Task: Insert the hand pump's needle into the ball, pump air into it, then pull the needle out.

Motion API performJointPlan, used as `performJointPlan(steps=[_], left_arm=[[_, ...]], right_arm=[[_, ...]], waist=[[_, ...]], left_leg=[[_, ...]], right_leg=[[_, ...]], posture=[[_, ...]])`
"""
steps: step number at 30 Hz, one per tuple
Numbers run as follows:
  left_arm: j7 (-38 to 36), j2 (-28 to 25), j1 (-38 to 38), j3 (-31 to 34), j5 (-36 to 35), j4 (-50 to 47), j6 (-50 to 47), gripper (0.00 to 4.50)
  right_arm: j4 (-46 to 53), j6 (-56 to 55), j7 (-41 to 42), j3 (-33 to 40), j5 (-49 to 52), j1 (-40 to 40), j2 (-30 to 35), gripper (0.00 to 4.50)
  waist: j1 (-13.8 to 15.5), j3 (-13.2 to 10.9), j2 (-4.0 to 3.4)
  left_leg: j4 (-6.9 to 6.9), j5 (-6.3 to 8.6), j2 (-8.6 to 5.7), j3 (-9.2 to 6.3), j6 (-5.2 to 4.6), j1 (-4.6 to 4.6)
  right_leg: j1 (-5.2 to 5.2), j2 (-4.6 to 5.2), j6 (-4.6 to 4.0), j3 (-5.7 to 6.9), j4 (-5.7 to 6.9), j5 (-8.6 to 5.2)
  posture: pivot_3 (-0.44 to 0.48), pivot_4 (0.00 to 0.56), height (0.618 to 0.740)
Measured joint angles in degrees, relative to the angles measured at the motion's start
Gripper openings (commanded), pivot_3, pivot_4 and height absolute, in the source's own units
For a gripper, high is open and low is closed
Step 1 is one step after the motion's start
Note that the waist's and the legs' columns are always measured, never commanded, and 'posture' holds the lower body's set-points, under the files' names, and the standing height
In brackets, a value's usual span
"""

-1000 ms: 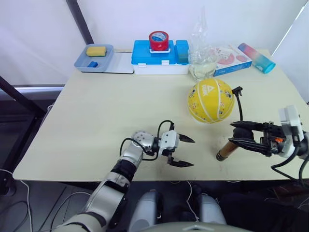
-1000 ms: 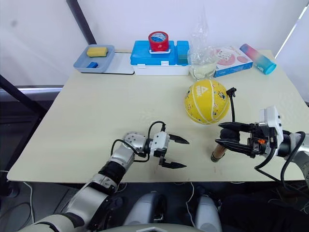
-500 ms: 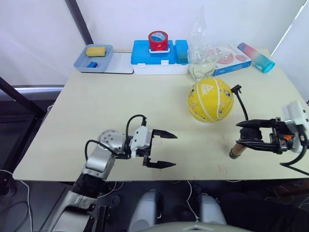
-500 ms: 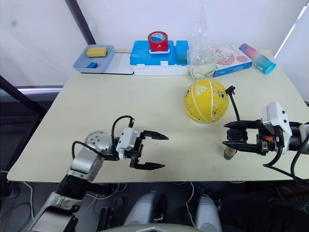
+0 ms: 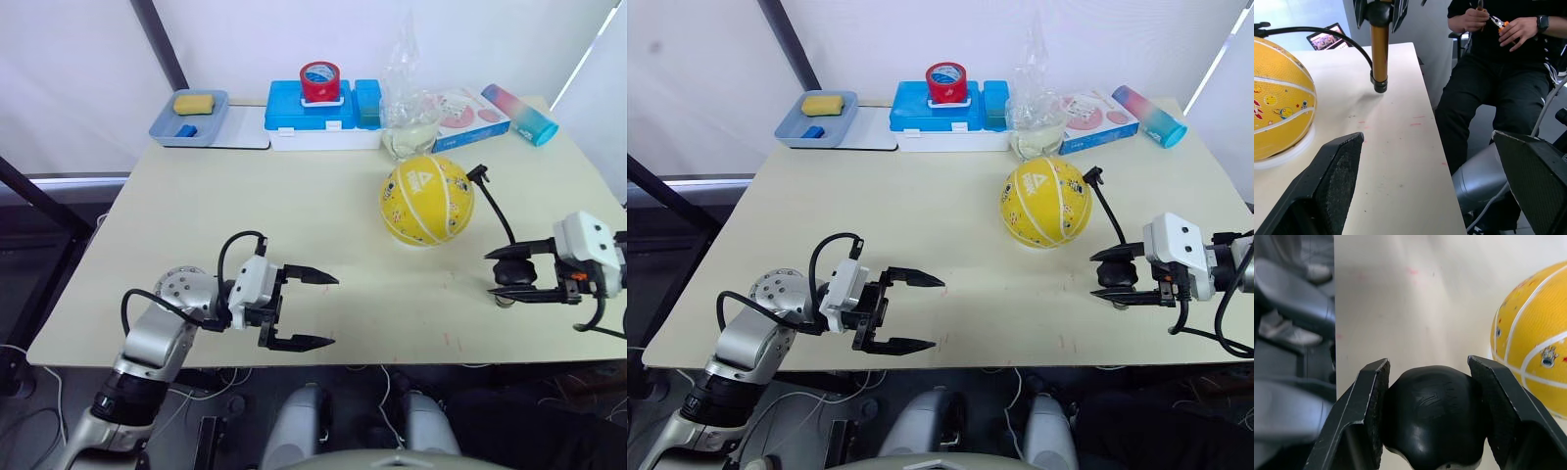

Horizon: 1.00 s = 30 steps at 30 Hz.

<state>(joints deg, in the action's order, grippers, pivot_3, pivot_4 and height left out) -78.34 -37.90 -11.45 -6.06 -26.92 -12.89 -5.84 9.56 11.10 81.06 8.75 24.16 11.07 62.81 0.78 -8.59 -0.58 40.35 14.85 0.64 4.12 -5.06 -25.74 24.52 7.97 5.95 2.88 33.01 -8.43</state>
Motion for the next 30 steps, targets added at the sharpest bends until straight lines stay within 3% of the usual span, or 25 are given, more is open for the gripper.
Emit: performJointPlan(steps=[14,30], left_arm=[[1.5,-1.2,0.0,1.2,-1.4,-0.1,-1.1,4.50],[2.3,-2.8,0.7,2.3,-2.5,-2.1,-1.3,4.50]], right_arm=[[-8.2,-14.5,3.2,-6.0,-10.3,2.2,1.1,2.04],[-14.7,-24.3,-3.9,-13.3,-21.0,5.5,-2.0,2.04]], waist=[[0.0,-0.1,-0.06],[0.0,0.0,-0.03]], left_leg=[[0.00,-0.06,-0.06,0.01,0.10,0.01],[0.00,-0.10,-0.08,0.01,0.16,0.06]], right_leg=[[-0.01,-0.04,0.00,0.00,0.01,0.00],[-0.08,-0.04,0.01,0.01,0.01,0.00]], posture=[[0.000,0.150,0.739],[0.000,0.150,0.739]])
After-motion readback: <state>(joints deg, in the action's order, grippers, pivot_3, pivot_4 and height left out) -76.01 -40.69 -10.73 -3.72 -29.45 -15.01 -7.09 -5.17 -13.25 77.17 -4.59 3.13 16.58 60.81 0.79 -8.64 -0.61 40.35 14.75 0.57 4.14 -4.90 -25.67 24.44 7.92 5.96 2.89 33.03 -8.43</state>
